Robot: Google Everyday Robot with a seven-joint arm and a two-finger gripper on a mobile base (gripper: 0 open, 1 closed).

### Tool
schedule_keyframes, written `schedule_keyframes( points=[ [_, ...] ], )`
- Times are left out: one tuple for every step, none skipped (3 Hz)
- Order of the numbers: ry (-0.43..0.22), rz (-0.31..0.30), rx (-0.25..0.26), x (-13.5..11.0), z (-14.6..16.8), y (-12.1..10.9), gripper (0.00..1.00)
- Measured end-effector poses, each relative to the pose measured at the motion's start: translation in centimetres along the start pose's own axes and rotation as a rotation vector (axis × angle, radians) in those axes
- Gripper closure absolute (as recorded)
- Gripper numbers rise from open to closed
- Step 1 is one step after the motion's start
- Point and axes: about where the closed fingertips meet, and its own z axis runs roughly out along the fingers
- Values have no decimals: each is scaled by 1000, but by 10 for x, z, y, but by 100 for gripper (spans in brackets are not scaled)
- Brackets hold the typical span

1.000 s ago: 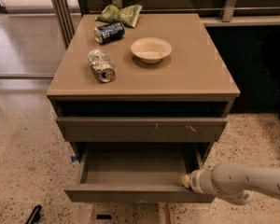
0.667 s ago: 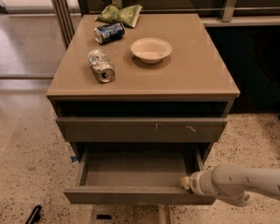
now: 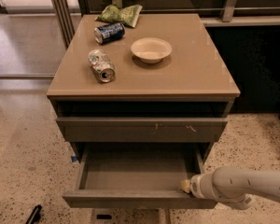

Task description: Open middle drawer

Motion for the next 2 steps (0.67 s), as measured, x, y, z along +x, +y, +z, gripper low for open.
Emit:
schedule_keyframes(
  points=[
    [5,35,-20,26,-3,-2,100],
    [4,62,-37,41,-8,-3,100]
  ],
)
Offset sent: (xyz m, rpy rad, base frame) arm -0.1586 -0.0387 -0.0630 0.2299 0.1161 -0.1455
